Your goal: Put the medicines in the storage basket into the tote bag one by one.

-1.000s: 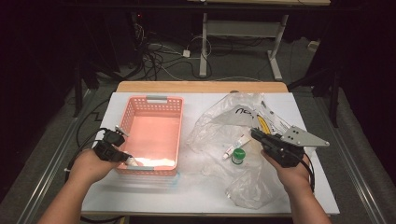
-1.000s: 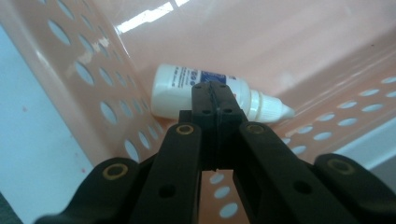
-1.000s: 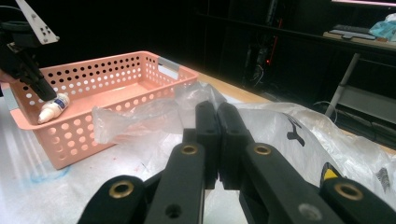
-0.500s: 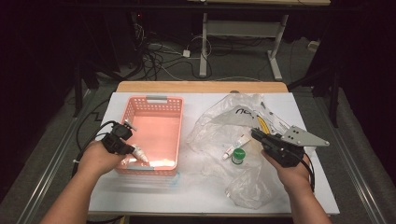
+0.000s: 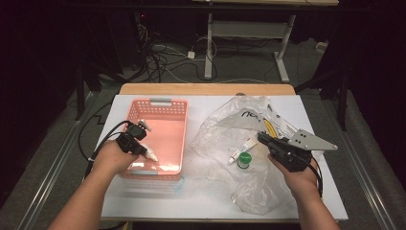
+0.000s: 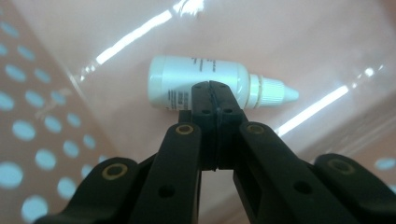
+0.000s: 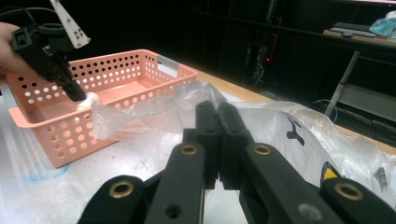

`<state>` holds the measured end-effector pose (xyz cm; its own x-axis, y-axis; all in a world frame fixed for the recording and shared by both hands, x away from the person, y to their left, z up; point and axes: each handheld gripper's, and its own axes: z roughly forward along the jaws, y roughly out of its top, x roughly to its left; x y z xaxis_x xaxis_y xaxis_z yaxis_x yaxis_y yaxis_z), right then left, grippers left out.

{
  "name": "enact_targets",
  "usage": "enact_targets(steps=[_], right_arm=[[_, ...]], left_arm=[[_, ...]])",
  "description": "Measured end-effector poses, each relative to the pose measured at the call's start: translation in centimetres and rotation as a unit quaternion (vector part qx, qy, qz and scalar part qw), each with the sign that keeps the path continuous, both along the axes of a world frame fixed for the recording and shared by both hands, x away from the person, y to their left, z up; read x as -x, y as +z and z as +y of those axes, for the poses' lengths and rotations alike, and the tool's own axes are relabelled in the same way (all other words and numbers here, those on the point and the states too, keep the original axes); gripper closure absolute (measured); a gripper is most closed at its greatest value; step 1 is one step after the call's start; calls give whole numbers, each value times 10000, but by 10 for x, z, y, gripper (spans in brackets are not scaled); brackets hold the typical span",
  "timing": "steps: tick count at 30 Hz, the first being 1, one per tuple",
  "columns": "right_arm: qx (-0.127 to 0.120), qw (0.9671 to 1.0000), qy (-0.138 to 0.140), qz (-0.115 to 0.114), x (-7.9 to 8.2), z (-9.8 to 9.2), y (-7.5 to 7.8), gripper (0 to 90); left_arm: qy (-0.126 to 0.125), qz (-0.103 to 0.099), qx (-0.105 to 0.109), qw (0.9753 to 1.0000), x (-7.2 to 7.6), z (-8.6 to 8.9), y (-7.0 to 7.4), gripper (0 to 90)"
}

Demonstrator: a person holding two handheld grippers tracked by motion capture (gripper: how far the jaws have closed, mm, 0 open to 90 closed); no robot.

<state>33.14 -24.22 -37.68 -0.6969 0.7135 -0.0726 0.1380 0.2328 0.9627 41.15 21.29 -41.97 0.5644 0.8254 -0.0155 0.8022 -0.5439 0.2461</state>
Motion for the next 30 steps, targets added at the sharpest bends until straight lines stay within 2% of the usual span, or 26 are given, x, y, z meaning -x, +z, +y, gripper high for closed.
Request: enact_targets(steps=[3, 5, 6, 7, 10, 11, 13, 14, 15, 16, 17, 19, 20, 21, 22, 23, 24, 26, 28, 30], right_arm=[[1, 10000, -1, 2, 0, 0, 0, 895], [0, 10000, -12, 1, 1, 0, 1, 895], [-6, 10000, -17, 1, 1, -1, 1, 895], [-5, 10000, -18, -18, 0, -1, 1, 895], [1, 10000, -8, -17, 0, -2, 1, 895], [-8, 10000, -20, 2, 0, -1, 1, 895], [-15, 10000, 6, -10, 1, 0, 1, 894], [4, 10000, 11, -24, 1, 0, 1, 895], [7, 10000, 5, -21, 1, 1, 2, 895], [0, 10000, 12, -26, 1, 1, 2, 895], [-3, 10000, 11, -33, 2, 0, 2, 894], [-5, 10000, 5, -35, 2, 0, 2, 894], [-4, 10000, 4, -34, 2, 0, 2, 894], [-5, 10000, 11, -34, 2, 0, 2, 895], [-4, 10000, 10, -28, 2, 0, 2, 894], [1, 10000, 14, -32, 2, 0, 2, 894], [6, 10000, 14, -36, 2, 1, 2, 894], [-4, 10000, 31, -43, 2, 1, 2, 894], [3, 10000, 27, -45, 2, 1, 3, 894], [-6, 10000, 37, -41, 2, 1, 2, 894]], left_arm=[[53, -146, 221, 9996, -5, -4, -1, 876], [69, -353, 390, 9986, -6, -5, 2, 873], [116, -459, 507, 9976, -6, -6, 5, 811], [153, -571, 598, 9965, -6, -5, 7, 799], [260, -856, 660, 9938, -5, -5, 13, 725], [344, -978, 735, 9919, -5, -5, 16, 698], [487, -1043, 882, 9894, -6, -4, 17, 591], [587, -1070, 885, 9886, -6, -3, 17, 581], [734, -1015, 906, 9880, -7, -2, 17, 560], [823, -879, 951, 9882, -9, -3, 16, 553], [877, -782, 904, 9890, -9, -3, 14, 529], [999, -790, 708, 9893, -9, -6, 10, 376], [1043, -772, 710, 9890, -9, -6, 8, 343], [1184, -771, 681, 9876, -10, -6, 5, 318], [1252, -679, 732, 9871, -12, -5, 3, 242], [1262, -593, 784, 9871, -13, -5, 2, 234], [1324, -375, 831, 9870, -15, -6, -2, 221], [1411, -105, 888, 9859, -19, -7, -7, 167], [1496, -46, 938, 9843, -20, -8, -8, 175], [1529, 50, 934, 9838, -24, -11, -10, 178]])
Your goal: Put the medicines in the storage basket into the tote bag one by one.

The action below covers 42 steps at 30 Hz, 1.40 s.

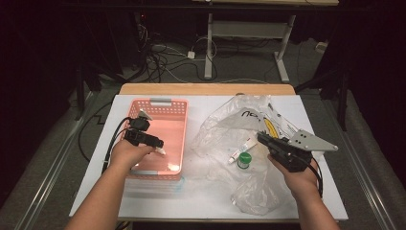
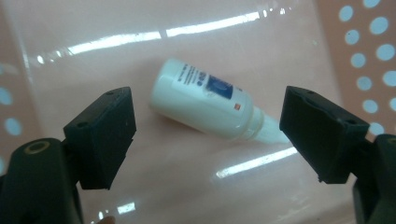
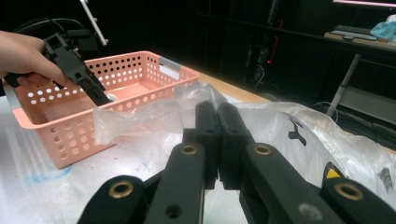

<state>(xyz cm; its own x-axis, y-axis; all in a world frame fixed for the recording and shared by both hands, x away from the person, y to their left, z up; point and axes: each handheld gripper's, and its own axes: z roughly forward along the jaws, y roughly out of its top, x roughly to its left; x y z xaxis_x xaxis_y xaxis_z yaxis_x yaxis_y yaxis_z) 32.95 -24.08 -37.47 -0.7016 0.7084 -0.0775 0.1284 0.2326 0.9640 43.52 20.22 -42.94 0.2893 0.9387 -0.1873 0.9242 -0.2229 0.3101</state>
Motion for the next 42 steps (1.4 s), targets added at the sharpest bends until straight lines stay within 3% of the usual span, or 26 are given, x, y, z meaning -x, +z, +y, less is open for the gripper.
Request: enact_targets(steps=[6, 13, 30, 31, 32, 33, 35, 37, 38, 39, 42], right_arm=[[25, 10000, -4, 27, 0, 1, -1, 894], [41, 10000, -7, 26, 0, 1, -2, 894], [43, 10000, 19, 54, -1, 2, -2, 894], [43, 10000, 18, 56, -1, 2, -3, 894], [42, 10000, 19, 54, -1, 2, -3, 894], [46, 10000, 16, 43, -1, 2, -3, 894], [40, 10000, 4, 44, -1, 1, -3, 894], [42, 10000, -1, 44, -1, 1, -3, 894], [40, 10000, 0, 43, -1, 1, -3, 894], [39, 10000, 6, 41, -1, 1, -3, 894], [50, 10000, 10, 44, -2, 2, -3, 893]], left_arm=[[104, 171, -113, 9997, -9, -6, -9, 185], [104, 109, -248, 9996, -12, -12, -14, 311], [-478, -85, -522, 9975, -4, -24, -14, 332], [-497, -184, -396, 9978, -2, -22, -12, 428], [-452, -237, -351, 9981, -2, -22, -10, 579], [-498, -301, -454, 9973, -2, -23, -9, 579], [-672, -176, -582, 9959, -2, -27, -12, 576], [-670, -268, -601, 9956, -1, -27, -11, 574], [-755, -339, -621, 9946, 0, -27, -10, 547], [-784, -371, -651, 9941, 0, -28, -8, 452], [-783, -363, -549, 9948, 3, -23, 0, 335]])
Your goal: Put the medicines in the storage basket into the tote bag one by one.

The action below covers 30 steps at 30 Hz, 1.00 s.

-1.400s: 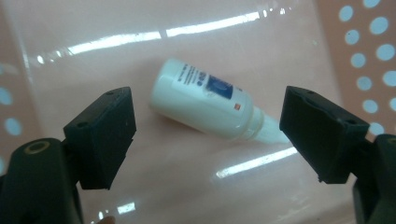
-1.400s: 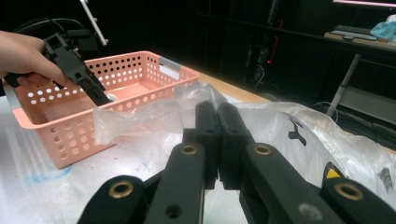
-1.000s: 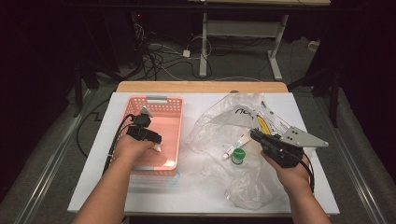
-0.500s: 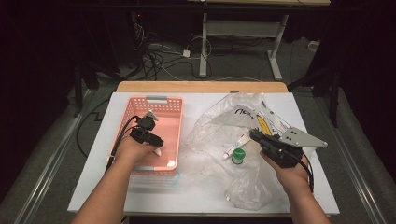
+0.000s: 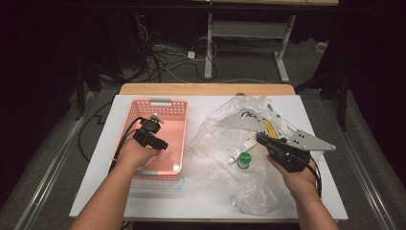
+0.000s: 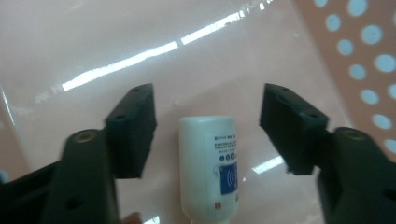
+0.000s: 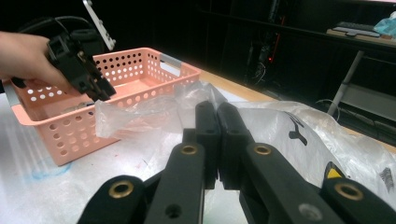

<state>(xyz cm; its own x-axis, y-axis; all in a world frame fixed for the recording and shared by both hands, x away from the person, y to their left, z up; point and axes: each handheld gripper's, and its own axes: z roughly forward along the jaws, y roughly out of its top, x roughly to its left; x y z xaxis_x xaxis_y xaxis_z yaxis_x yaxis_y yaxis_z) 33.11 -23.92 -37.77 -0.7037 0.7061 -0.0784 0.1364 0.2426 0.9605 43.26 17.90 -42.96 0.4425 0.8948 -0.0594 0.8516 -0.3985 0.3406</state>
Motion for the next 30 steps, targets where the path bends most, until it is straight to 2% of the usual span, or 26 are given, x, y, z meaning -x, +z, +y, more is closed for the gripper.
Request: enact_targets(steps=[1, 3, 6, 8, 13, 16, 17, 19, 22, 27, 30], right_arm=[[0, 10000, -2, 2, 0, 0, 0, 894], [5, 10000, 14, -7, 0, 1, 0, 894], [4, 10000, 20, -11, 0, 2, 0, 894], [-3, 10000, 14, -16, 1, 2, 1, 894], [-4, 10000, 16, -34, 1, 2, 1, 894], [-13, 10000, 12, -26, 1, 1, 1, 894], [-20, 10000, 6, -26, 1, 0, 1, 894], [-31, 10000, -15, -14, 2, 0, 2, 894], [-38, 10000, -4, -49, 1, -1, 3, 894], [-39, 10000, -7, -23, 1, -1, 2, 894], [-22, 10000, -11, -26, 2, 0, 2, 894]], left_arm=[[-5, 11, -62, 10000, 1, 1, 1, 289], [25, 53, -167, 9998, 3, 5, 3, 278], [72, 336, -271, 9990, 3, 9, 0, 271], [61, 366, -216, 9991, 3, 9, 1, 325], [14, 660, -277, 9974, 0, 6, -4, 432], [-54, 733, -315, 9968, -2, 4, -6, 518], [-91, 726, -332, 9968, -2, 2, -8, 565], [-196, 678, -330, 9970, -1, -2, -8, 576], [-315, 489, -471, 9972, 1, -5, -7, 580], [-359, 221, -323, 9986, 6, -5, 1, 581], [-406, 65, -72, 9991, 12, -6, 7, 581]])
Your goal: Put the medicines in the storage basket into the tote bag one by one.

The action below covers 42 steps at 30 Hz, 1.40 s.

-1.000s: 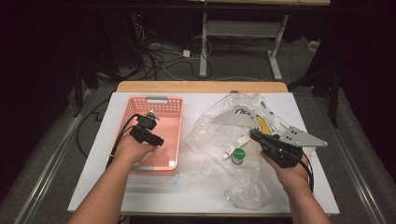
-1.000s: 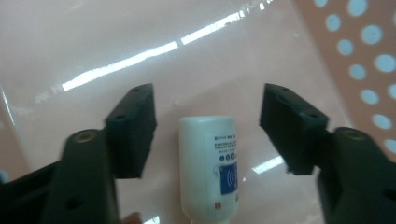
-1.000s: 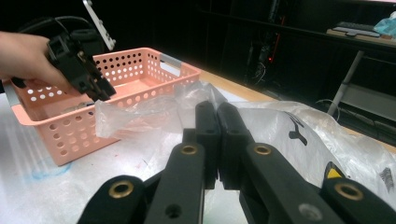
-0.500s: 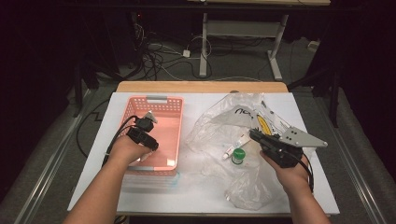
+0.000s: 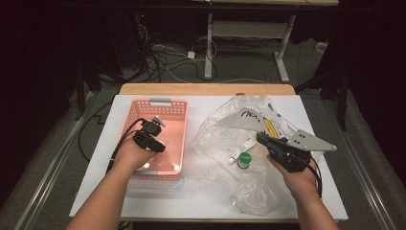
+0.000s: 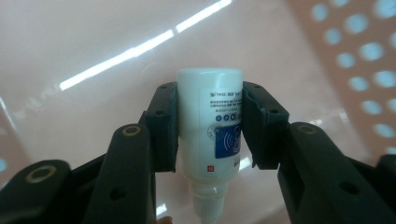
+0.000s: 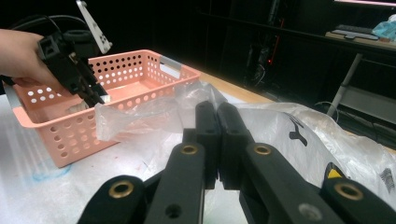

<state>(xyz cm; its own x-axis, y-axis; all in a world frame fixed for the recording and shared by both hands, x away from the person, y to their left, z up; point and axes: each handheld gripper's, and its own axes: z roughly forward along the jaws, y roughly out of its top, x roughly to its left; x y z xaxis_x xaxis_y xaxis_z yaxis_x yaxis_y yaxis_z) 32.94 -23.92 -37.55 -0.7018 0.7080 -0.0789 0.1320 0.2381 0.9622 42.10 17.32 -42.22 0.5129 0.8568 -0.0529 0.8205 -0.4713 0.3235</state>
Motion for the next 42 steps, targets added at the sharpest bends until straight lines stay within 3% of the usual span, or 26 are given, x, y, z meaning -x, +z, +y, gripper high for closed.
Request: enact_targets(steps=[2, 6, 11, 17, 24, 32, 38, 42], right_arm=[[0, 10000, -7, -1, 0, 0, 0, 895], [3, 10000, -2, 0, 0, 0, -1, 895], [7, 10000, 10, 1, -1, 0, -1, 896], [-4, 10000, 3, 24, -1, 0, -1, 896], [15, 10000, 11, 14, -2, 0, -2, 896], [15, 10000, 5, 19, -1, 0, -2, 897], [27, 10000, 14, 4, -2, 1, -3, 897], [23, 10000, 17, 4, -2, 1, -3, 898]], left_arm=[[-34, -126, 204, 9997, 4, -3, 4, 580], [-210, -362, 371, 9984, 15, -12, 10, 581], [-401, -637, 569, 9955, 27, -22, 19, 581], [-423, -868, 856, 9916, 35, -25, 30, 581], [-640, -1209, 1201, 9833, 51, -34, 46, 581], [-864, -1419, 1386, 9763, 65, -48, 58, 581], [-1179, -1597, 1551, 9678, 82, -68, 67, 581], [-1380, -1615, 1615, 9637, 89, -84, 66, 581]])
